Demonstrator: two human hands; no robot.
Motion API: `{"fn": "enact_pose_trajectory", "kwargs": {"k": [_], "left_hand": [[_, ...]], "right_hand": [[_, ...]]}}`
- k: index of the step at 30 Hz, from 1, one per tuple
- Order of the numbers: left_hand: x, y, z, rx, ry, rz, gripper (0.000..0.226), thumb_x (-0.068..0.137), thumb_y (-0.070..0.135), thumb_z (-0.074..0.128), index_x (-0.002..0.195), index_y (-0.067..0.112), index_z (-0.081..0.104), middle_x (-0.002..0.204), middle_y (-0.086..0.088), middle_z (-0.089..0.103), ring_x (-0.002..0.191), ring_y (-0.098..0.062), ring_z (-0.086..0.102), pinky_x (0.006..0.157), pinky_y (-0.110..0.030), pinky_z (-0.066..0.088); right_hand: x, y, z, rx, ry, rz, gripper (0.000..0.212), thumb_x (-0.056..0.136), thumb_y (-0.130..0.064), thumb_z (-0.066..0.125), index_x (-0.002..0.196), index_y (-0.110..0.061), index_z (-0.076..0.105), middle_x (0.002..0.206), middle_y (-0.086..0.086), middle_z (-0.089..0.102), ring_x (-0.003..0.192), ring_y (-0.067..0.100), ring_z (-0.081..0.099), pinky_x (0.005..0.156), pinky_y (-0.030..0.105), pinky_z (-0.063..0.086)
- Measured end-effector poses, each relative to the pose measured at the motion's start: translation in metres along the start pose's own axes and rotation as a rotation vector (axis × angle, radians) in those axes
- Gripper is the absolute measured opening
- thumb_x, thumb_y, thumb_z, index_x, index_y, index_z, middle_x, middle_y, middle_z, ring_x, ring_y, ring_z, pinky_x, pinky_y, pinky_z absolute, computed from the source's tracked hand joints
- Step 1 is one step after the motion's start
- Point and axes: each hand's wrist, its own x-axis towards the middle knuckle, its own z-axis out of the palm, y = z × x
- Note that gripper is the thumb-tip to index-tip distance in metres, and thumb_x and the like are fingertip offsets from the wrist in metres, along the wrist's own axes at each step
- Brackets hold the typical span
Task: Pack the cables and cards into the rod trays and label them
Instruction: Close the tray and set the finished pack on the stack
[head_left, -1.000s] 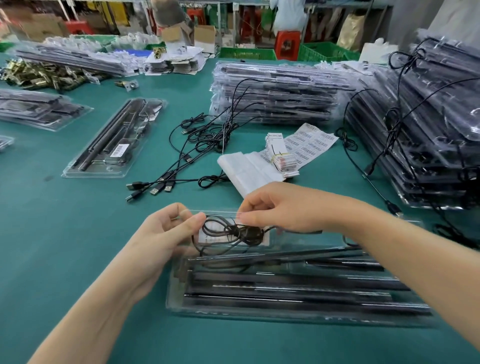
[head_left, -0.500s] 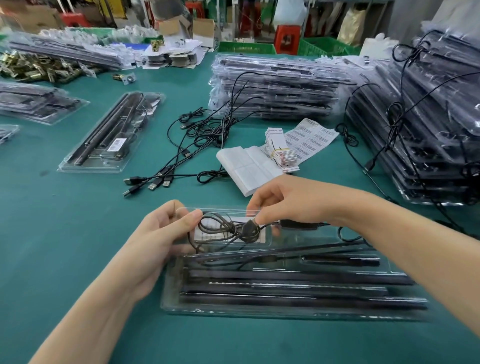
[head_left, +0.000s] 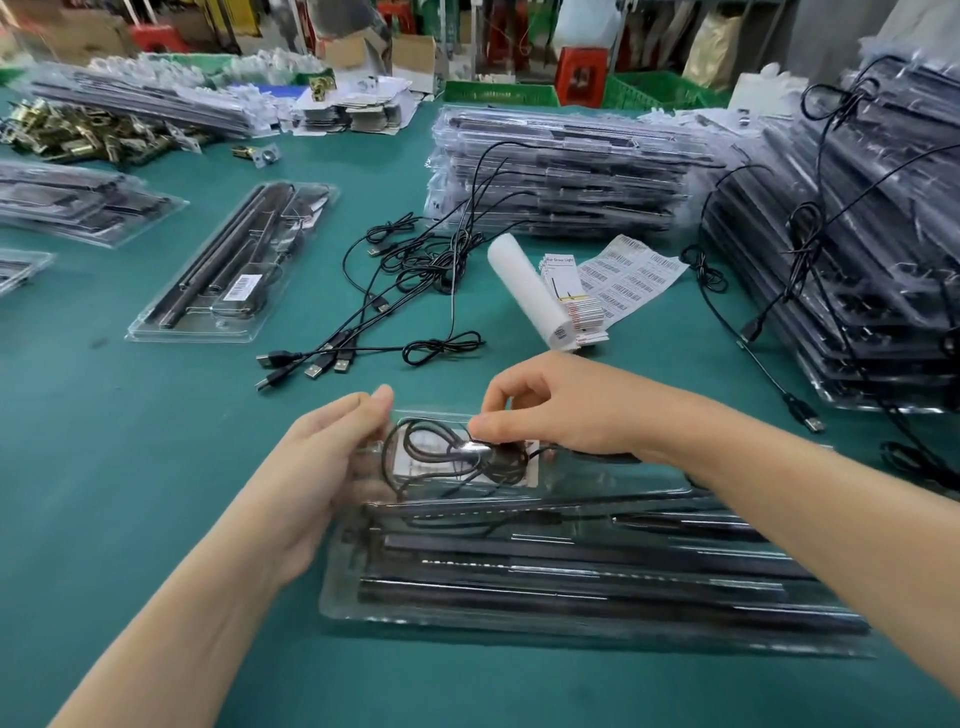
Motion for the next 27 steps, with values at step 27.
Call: {"fn": "enact_pose_trajectory", "kwargs": {"k": [27], "left_hand": [[0.000,0.013,-0.052,0.317,-0.182,-0.057,0.038,0.078,0.035,0.082,0.106,0.010,0.078,0.102,-0.016,0.076,0.088,-0.027,0.074,0.075,-0.035,0.062]], "right_hand": [[0.034,-0.020,0.021,0.116,0.084,-0.041,0.023,0.095,-0.036,0.070,0.077,-0.022,0.071,0.058,-0.019,0.059,0.052,-0.005,0.050,0.058,0.015,0.039]]}}
